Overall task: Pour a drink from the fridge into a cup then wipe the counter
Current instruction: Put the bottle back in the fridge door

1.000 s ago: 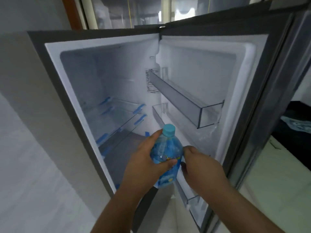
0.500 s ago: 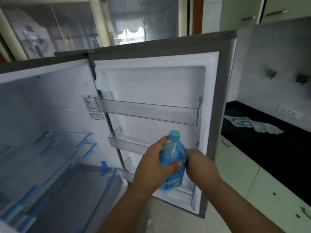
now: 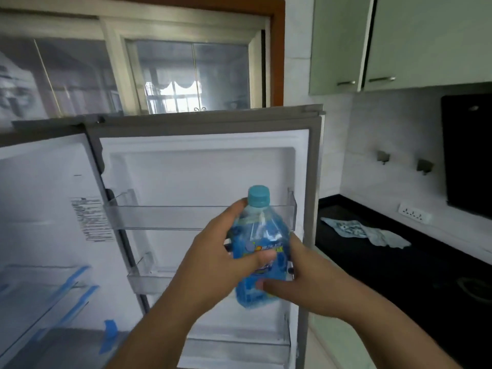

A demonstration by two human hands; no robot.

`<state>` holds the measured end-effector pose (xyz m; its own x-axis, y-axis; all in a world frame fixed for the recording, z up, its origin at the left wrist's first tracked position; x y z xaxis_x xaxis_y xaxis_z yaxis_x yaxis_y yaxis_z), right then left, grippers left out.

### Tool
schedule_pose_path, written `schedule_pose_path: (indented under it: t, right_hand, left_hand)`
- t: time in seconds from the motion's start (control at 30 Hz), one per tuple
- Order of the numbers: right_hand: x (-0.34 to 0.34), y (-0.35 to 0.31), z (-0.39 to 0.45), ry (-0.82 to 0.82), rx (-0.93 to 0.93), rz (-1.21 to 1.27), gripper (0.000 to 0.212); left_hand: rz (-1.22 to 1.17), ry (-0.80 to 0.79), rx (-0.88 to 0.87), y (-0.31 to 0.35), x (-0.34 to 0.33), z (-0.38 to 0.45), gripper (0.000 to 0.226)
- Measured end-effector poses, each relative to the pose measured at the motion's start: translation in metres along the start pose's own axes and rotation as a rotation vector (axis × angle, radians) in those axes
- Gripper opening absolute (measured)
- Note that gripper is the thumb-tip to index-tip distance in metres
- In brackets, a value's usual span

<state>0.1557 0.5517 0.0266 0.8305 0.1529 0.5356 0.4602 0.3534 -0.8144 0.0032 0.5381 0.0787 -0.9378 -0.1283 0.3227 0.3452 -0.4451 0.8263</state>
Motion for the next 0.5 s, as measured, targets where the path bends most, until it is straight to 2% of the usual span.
schedule_pose_path:
  t: [0.1, 0.17, 0.3, 0.4, 0.43, 0.5]
  right_hand:
    - [0.037, -0.045, 0.018, 0.166, 0.096, 0.081, 0.069]
    - [0.054, -0.067, 0.034, 0.251, 0.145, 0.099, 0.074]
    - [0.063, -0.103, 0.077, 0.318, 0.217, 0.035, 0.083]
    - [0.053, -0.122, 0.112, 0.350, 0.259, -0.068, 0.079]
    - [0.048, -0.124, 0.123, 0.376, 0.270, -0.131, 0.077]
    - [0.036, -0.127, 0.142, 0.420, 0.271, -0.275, 0.074]
  left_hand:
    - [-0.106, 0.022, -0.082, 0.036, 0.023, 0.032, 0.078]
    - [-0.166, 0.056, -0.116, 0.047, 0.042, 0.054, 0.082]
    - [-0.173, 0.186, -0.172, 0.049, 0.091, 0.091, 0.098]
    - [-0.165, 0.254, -0.177, 0.032, 0.127, 0.109, 0.120]
    - [-0.142, 0.259, -0.159, 0.022, 0.136, 0.114, 0.122]
    - [-0.033, 0.283, -0.127, -0.003, 0.155, 0.120, 0.111]
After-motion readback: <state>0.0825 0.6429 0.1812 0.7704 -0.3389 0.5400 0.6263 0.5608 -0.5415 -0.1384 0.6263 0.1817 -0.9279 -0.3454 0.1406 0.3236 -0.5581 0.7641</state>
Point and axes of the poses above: each hand's wrist, its own z-axis towards the middle knuckle, its own x-axis out of the back of the hand, y = z × x, the point moved 10 cm from there along z, towards the middle knuckle, and after that the axes turned 5 degrees about y, right-handed, at the moved point
